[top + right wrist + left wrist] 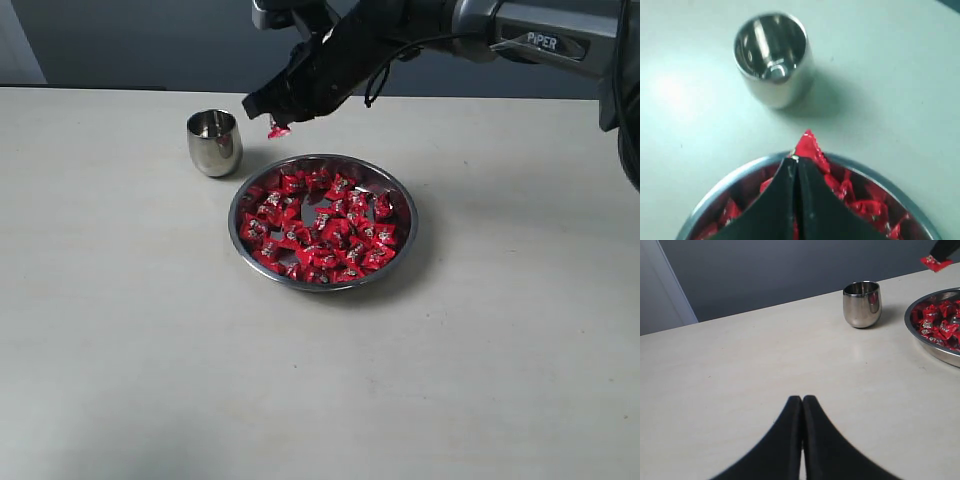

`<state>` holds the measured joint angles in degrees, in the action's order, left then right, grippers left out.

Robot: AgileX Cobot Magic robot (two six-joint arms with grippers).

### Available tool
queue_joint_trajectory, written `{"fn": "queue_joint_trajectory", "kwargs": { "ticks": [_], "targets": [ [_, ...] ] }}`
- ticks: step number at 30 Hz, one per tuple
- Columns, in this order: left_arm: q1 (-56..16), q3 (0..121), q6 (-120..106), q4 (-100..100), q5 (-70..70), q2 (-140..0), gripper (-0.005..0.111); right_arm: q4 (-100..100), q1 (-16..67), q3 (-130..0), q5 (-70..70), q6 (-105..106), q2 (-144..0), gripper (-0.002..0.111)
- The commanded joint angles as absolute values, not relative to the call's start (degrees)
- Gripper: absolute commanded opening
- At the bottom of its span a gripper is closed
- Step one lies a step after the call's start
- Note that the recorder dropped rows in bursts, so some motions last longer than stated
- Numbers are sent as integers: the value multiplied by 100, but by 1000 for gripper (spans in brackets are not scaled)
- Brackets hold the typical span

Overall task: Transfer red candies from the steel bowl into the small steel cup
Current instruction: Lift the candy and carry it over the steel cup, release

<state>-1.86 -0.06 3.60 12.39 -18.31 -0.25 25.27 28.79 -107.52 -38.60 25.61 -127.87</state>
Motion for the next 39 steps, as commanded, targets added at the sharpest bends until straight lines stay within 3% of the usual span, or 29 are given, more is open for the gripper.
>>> {"fn": "queue_joint_trajectory", "kwargs": {
  "ticks": [1,12,21,39],
  "targets": [
    [-188,0,391,1252,-1792,0,0,3151,2914,-10770,-3105,2890,-12821,0],
    [-188,0,391,1252,-1792,0,0,3684,3473,-10961,-1359,3773,-13339,0],
    [-188,0,391,1252,-1792,0,0,4226,3506,-12874,-2033,3595,-14427,0],
    [-188,0,391,1252,-1792,0,0,3211,3543,-12876,-2187,2992,-14507,0]
  ]
}}
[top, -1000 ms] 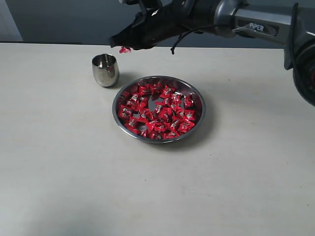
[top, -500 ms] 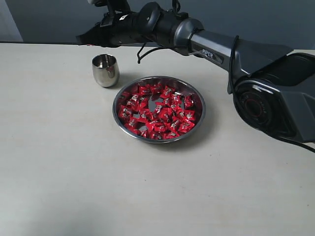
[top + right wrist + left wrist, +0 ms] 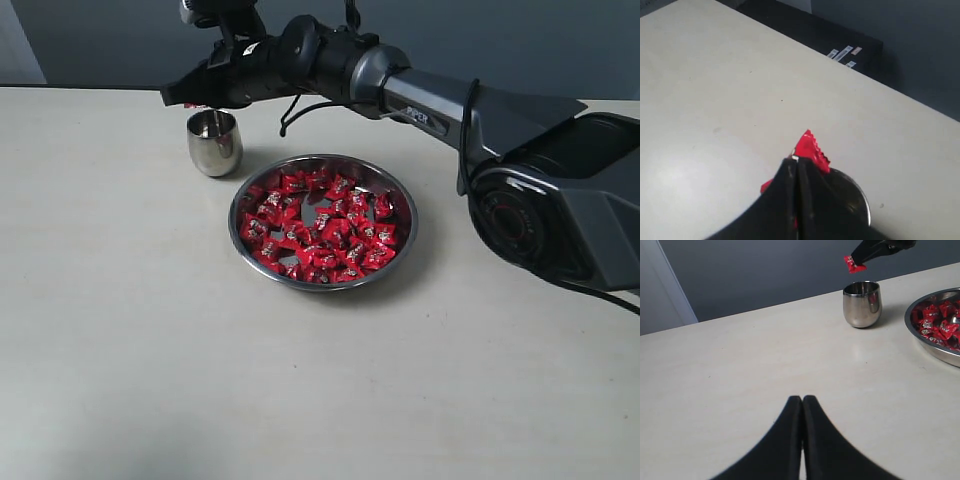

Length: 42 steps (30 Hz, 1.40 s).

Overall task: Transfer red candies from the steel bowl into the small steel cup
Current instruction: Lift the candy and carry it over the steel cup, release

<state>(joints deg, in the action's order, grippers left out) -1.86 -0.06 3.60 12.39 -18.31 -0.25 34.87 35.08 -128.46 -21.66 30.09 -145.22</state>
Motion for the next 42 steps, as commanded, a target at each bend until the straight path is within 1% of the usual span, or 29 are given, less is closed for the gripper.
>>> {"fn": "queue_joint_trajectory", "kwargs": {
  "ticks": [1,6,13,15,19,20,24,29,33,42],
  "targets": [
    [-188,0,391,1252,-1792,0,0,3072,3544,-12876,-2187,2992,-14518,0],
    [-188,0,391,1252,-1792,0,0,2338,3594,-12876,-2262,2827,-14551,0],
    [-188,0,391,1252,-1792,0,0,2237,3606,-12876,-2238,2827,-14551,1],
    [-188,0,391,1252,-1792,0,0,2237,3606,-12876,-2215,2770,-14551,7],
    [-188,0,391,1252,-1792,0,0,2237,3606,-12876,-2107,2533,-14551,27],
    [-188,0,391,1252,-1792,0,0,2237,3606,-12876,-2046,2438,-14551,29],
    [-188,0,391,1252,-1792,0,0,2305,3609,-12876,-1940,2210,-14551,29],
    [-188,0,391,1252,-1792,0,0,2422,3609,-12876,-2281,2197,-14371,29],
    [-188,0,391,1252,-1792,0,0,2306,3609,-12876,-3124,2225,-14004,29],
    [-188,0,391,1252,-1792,0,0,475,3598,-12876,-6568,2200,-13269,29]
  ]
}}
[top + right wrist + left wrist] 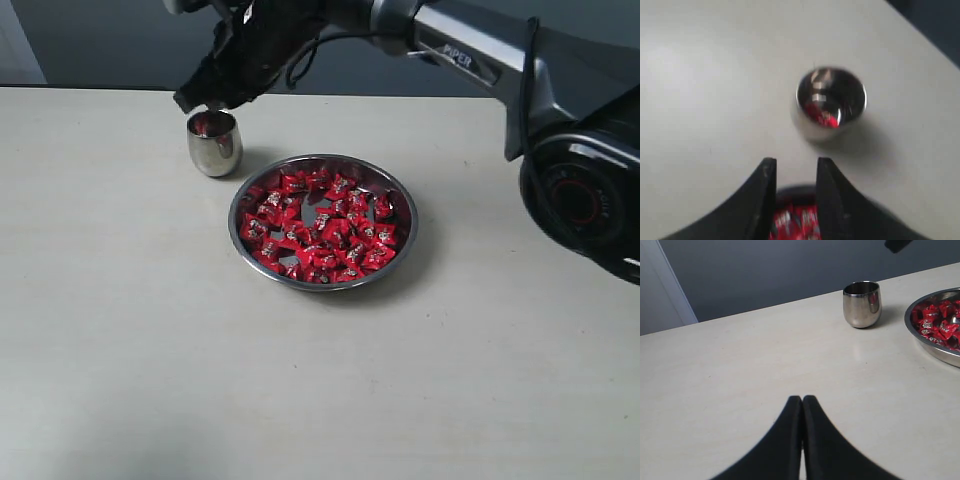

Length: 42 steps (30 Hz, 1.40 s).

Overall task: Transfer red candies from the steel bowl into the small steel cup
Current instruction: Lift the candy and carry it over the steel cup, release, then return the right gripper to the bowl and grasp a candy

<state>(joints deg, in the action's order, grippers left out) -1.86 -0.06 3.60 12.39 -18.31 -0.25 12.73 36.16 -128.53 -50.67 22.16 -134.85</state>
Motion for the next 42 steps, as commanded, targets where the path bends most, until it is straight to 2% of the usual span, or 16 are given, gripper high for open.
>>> {"fn": "queue_joint_trajectory", "kwargs": {
  "ticks": [1,6,20,22,23,25,42],
  "targets": [
    [-188,0,391,1252,-1792,0,0,240,3598,-12876,-6896,2181,-13258,29],
    [-188,0,391,1252,-1792,0,0,-463,3576,-12876,-6996,2079,-13365,29],
    [-188,0,391,1252,-1792,0,0,-91,3401,-12610,-6996,1646,-13853,29],
    [-188,0,391,1252,-1792,0,0,-117,3401,-12413,-6996,1646,-13853,39],
    [-188,0,391,1252,-1792,0,0,-203,3401,-12278,-6996,1646,-13853,48],
    [-188,0,391,1252,-1792,0,0,-318,3401,-12098,-6996,1646,-13853,51],
    [-188,0,391,1252,-1792,0,0,0,3401,-11961,-6996,1646,-13889,50]
  ]
}}
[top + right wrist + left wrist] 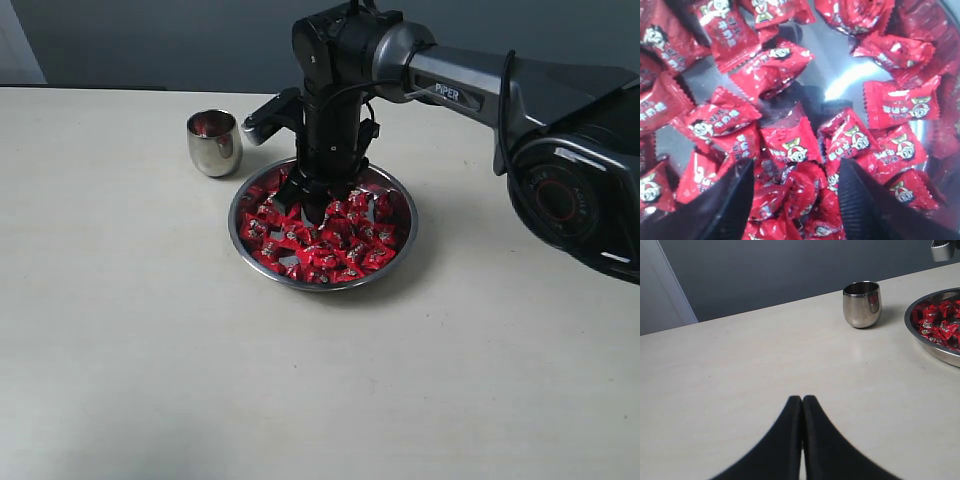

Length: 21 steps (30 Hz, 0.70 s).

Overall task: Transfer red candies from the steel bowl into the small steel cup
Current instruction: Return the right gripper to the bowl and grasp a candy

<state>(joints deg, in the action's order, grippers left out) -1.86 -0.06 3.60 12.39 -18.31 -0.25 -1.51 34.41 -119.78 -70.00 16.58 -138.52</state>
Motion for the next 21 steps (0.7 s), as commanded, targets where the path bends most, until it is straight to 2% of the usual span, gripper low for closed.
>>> {"fn": "queue_joint_trajectory", "kwargs": {
  "ticks": [1,14,21],
  "targets": [
    [-188,0,391,1252,-1792,0,0,0,3401,-11961,-6996,1646,-13902,50],
    [-188,0,391,1252,-1792,0,0,-71,3401,-11973,-6996,1474,-14200,48],
    [-188,0,391,1252,-1792,0,0,-71,3401,-11973,-6996,1474,-14176,10]
  ]
}}
